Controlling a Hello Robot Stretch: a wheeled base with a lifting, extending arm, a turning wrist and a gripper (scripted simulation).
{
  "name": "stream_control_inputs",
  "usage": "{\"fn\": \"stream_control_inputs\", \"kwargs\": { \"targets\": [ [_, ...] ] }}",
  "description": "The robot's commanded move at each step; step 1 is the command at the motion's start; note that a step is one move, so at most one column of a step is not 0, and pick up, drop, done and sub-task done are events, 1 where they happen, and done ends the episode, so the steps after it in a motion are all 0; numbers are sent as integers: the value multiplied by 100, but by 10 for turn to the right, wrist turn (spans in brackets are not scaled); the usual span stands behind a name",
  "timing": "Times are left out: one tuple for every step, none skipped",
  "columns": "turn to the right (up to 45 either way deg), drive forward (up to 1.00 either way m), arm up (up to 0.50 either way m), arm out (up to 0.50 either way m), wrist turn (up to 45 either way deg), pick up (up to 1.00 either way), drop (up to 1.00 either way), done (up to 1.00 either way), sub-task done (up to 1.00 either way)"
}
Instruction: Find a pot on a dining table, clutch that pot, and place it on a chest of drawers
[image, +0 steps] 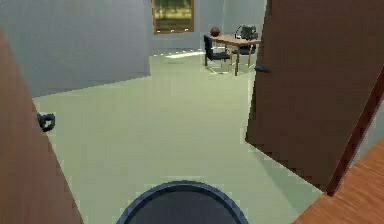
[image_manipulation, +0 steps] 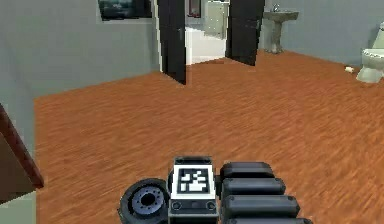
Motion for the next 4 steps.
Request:
{"fn": "stream_control_inputs", "kwargs": {
  "targets": [
    [0,100,0,0,0,0,0,0,0],
    [-60,0,0,0,0,0,0,0,0],
    [0,20,0,0,0,0,0,0,0],
    [-240,0,0,0,0,0,0,0,0]
  ]
}}
